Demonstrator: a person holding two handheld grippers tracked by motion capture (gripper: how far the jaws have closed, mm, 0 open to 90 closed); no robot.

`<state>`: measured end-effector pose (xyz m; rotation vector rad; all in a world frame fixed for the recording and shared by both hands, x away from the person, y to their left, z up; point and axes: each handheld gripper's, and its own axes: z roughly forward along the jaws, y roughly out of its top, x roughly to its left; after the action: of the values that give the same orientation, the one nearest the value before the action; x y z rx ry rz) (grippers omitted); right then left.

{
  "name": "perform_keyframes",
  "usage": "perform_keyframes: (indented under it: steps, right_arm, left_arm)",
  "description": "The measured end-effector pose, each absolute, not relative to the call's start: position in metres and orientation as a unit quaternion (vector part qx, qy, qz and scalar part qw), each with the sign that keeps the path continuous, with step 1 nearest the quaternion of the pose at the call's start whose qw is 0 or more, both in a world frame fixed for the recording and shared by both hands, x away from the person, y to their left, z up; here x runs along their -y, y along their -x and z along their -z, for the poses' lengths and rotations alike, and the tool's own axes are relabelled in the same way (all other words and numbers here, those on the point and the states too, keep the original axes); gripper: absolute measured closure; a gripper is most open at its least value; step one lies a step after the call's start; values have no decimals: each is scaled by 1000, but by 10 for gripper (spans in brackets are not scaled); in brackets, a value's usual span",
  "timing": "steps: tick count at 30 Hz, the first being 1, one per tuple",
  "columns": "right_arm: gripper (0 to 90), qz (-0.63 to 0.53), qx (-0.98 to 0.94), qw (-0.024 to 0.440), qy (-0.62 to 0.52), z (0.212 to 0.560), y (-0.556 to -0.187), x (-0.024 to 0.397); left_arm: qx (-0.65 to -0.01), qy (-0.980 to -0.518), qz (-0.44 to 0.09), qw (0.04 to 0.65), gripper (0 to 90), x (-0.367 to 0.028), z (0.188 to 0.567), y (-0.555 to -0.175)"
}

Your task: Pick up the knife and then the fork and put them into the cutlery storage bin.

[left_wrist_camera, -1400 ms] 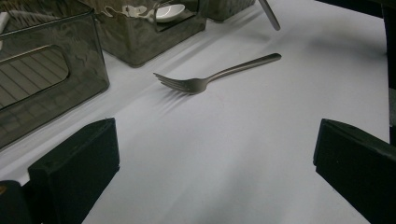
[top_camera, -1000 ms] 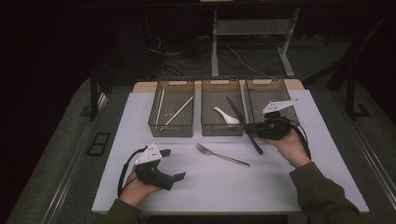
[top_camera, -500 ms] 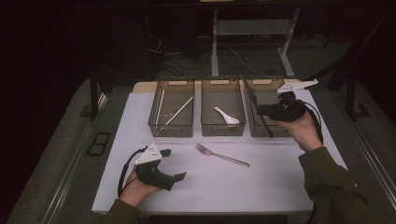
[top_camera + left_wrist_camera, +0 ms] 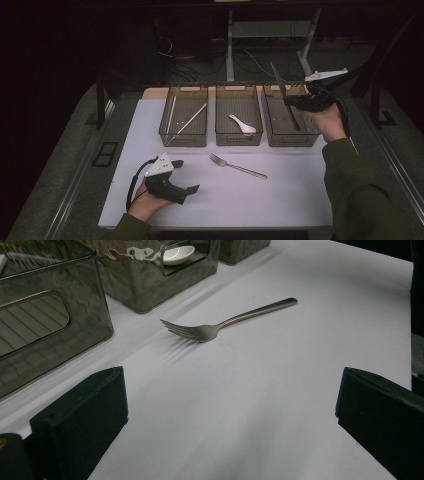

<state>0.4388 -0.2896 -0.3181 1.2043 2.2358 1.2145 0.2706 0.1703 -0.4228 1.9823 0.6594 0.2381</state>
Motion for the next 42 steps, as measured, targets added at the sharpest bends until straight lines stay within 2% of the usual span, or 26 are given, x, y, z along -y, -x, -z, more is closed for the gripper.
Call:
perform_keyframes:
  steps: [12,26,42]
  right_arm:
    - [793,-384,-783,163,-461,342,-463,302]
    - [792,-345,-787,138,-493,382,-467,315]
    - [790,-302,-803,117,-500,397,-473,309]
  left_arm:
    - [-272,-819,-98,495,0,-171,423,-270]
    - [-273,-820,-97,494,0,-171,423,-270]
    - [-272,-820,-97,494,0,-170,423,-270]
